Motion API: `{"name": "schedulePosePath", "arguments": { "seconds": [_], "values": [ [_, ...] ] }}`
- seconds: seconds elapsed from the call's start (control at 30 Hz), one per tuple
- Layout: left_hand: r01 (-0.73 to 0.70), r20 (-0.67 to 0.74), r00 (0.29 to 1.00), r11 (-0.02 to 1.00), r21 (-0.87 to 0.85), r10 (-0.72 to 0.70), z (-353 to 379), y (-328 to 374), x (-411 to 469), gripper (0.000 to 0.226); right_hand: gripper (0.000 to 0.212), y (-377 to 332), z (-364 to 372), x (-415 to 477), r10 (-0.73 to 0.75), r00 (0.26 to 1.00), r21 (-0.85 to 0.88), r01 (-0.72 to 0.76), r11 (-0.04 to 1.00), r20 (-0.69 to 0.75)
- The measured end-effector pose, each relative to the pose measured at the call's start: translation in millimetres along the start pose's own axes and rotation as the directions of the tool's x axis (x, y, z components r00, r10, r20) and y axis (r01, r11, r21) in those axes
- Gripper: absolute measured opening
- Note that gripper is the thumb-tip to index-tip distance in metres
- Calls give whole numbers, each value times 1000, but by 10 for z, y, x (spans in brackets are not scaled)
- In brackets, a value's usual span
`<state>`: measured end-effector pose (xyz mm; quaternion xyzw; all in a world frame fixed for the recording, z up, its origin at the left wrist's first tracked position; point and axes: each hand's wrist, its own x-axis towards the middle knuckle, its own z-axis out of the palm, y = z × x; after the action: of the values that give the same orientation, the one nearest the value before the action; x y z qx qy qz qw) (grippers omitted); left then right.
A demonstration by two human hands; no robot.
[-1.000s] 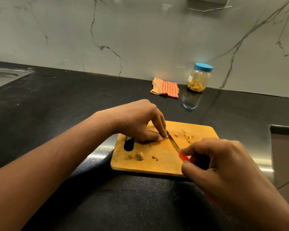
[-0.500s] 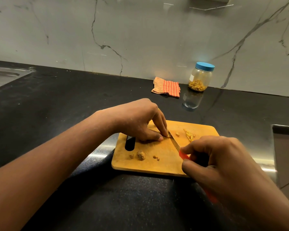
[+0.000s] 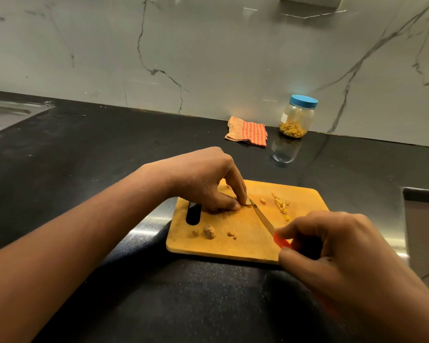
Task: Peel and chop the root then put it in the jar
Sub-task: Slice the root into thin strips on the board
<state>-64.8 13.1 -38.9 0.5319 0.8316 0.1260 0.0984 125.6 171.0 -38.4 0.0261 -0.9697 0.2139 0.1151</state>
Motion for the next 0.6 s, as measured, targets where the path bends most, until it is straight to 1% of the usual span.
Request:
{"name": "schedulePosePath", "arguments": {
  "seconds": [0.13,0.23,0.4,0.6],
  "values": [
    [6,6,1000,1000,-10,-6,-3,7,-2,25,22,-9,-16,10,-3,999,-14,3,1000,-37],
    [8,12,1000,1000,-12,-8,-2,12,-1,25,25,-42,-2,33,-9,999,5,9,1000,-41],
    [14,20,1000,1000,-21,-14,-6,20,-1,25,22,-82,35,59,-28,998,35,30,999,-51],
    [19,22,1000,1000,-25,-18,-10,27,0,26,25,-70,64,63,-13,999,43,15,999,-48]
  ]
}}
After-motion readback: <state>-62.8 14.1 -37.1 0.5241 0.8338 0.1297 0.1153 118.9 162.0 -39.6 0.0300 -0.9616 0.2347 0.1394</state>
